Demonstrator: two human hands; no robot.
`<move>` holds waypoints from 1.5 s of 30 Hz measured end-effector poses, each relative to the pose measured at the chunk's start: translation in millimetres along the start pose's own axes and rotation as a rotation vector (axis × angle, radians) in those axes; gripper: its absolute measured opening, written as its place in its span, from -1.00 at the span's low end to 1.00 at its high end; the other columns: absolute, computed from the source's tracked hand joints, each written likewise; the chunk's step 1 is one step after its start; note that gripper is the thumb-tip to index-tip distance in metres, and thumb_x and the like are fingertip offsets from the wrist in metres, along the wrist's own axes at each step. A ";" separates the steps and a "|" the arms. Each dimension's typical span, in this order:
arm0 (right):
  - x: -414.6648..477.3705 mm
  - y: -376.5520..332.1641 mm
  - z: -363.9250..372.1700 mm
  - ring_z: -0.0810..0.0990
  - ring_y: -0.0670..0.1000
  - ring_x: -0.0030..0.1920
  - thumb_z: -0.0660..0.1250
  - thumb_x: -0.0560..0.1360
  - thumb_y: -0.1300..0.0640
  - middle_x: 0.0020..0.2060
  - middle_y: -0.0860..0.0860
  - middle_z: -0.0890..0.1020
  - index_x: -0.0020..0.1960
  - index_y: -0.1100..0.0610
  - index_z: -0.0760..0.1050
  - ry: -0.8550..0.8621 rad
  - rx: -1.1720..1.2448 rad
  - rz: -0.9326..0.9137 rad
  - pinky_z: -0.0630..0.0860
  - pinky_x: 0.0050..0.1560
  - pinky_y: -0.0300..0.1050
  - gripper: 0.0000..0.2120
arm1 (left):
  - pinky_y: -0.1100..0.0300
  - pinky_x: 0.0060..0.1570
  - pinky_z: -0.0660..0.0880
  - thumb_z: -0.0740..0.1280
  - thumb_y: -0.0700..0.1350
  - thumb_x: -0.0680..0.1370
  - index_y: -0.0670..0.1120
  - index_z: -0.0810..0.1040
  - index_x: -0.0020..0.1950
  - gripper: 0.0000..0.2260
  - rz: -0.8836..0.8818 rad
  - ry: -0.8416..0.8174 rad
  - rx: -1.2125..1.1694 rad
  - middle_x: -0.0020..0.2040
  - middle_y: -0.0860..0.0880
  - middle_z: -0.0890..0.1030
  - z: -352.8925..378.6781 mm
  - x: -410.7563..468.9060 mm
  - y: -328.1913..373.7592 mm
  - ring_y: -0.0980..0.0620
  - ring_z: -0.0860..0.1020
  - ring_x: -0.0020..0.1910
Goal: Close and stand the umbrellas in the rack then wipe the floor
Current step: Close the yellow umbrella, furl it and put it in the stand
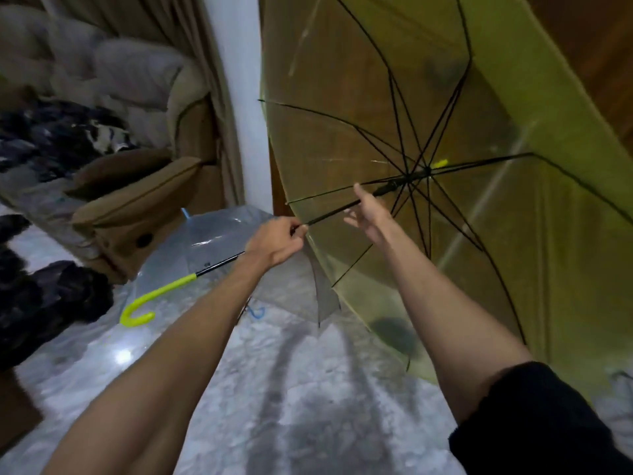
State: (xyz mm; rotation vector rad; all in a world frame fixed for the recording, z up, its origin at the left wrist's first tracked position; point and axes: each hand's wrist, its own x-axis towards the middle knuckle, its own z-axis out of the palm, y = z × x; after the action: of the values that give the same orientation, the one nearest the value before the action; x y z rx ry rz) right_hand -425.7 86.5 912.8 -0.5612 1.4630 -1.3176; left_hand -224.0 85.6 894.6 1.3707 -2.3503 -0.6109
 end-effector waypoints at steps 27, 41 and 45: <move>-145.1 33.6 -276.9 0.58 0.23 0.21 0.06 0.68 0.00 0.08 0.16 0.60 0.14 0.22 0.36 1.034 0.682 -0.195 0.58 0.06 0.04 -0.72 | 0.07 -0.22 0.43 0.13 0.06 0.57 0.01 0.44 -0.17 -0.80 0.915 -0.522 0.074 -0.17 -0.13 0.62 127.8 74.9 219.3 -0.22 0.56 -0.15; -328.5 100.9 -413.4 0.61 0.12 -0.04 0.00 0.70 0.15 -0.18 0.10 0.51 0.28 0.20 0.32 1.328 0.793 -0.210 0.53 0.08 0.02 -0.77 | 0.11 -0.24 0.35 0.10 -0.01 0.64 -0.11 0.41 -0.27 -0.67 1.001 -0.848 -0.005 -0.30 -0.13 0.49 220.3 -79.5 344.1 -0.22 0.51 -0.24; -358.5 137.0 -459.6 0.71 0.06 -0.15 0.01 0.70 0.09 0.11 0.14 0.61 0.34 0.27 0.34 1.297 0.860 -0.151 0.65 -0.17 -0.08 -0.66 | 0.11 -0.24 0.40 0.10 0.02 0.64 -0.16 0.45 -0.25 -0.63 0.949 -0.928 0.007 -0.32 -0.13 0.50 252.8 -115.9 371.8 -0.20 0.54 -0.23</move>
State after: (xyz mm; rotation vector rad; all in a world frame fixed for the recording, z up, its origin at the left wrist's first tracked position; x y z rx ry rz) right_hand -671.5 629.5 856.1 0.9503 1.5330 -2.4096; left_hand -566.4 398.0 867.6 -0.2624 -3.2261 -1.0194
